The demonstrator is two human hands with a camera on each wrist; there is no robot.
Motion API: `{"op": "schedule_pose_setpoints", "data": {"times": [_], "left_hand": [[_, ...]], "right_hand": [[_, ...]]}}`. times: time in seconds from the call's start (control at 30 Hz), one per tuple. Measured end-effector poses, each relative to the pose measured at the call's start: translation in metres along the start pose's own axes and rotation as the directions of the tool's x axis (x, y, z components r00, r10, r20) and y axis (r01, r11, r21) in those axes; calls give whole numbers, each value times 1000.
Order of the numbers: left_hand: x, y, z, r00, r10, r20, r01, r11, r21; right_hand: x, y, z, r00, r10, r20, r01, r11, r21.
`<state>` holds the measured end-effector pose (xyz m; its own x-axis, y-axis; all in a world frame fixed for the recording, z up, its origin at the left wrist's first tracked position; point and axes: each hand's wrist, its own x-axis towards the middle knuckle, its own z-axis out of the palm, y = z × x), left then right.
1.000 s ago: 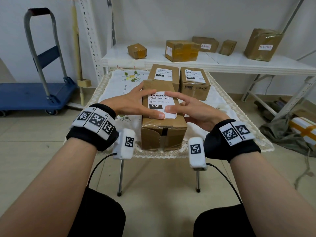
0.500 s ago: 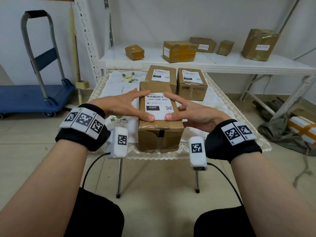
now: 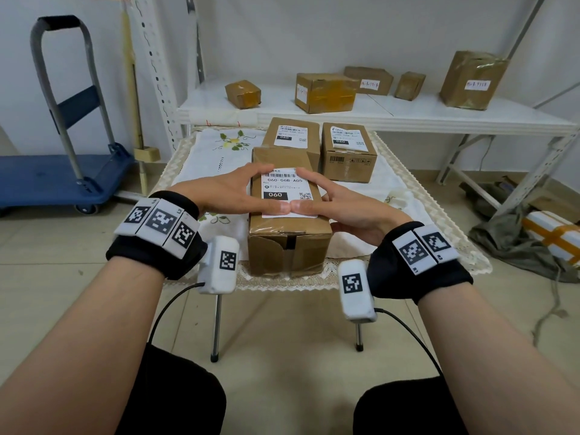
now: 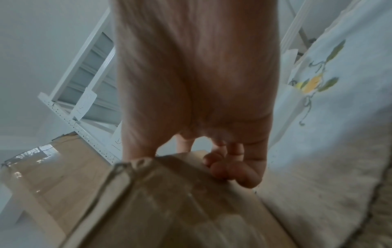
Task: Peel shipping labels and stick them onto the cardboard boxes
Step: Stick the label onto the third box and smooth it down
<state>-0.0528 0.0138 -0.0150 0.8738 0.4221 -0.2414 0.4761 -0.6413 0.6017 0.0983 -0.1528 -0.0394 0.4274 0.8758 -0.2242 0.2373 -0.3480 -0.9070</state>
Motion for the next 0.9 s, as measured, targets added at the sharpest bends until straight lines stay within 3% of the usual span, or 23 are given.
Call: {"op": "schedule_pose_setpoints", "data": {"times": [0.63,0.73,0.9], "left_hand": [[-3,-6,-7,999,-11,45,11,1000,-12],[-1,-9,-9,1000,-13,8,14,998,-53],[3,-7,-4,987,45,-154,-64,991,-120]], "right_hand": [[-9,-2,-11,998,-23,65,16,995,103],[-6,0,-12,999,-21,33,17,992,125],[-3,1,-9,998,-48,-39,54,984,168]]}}
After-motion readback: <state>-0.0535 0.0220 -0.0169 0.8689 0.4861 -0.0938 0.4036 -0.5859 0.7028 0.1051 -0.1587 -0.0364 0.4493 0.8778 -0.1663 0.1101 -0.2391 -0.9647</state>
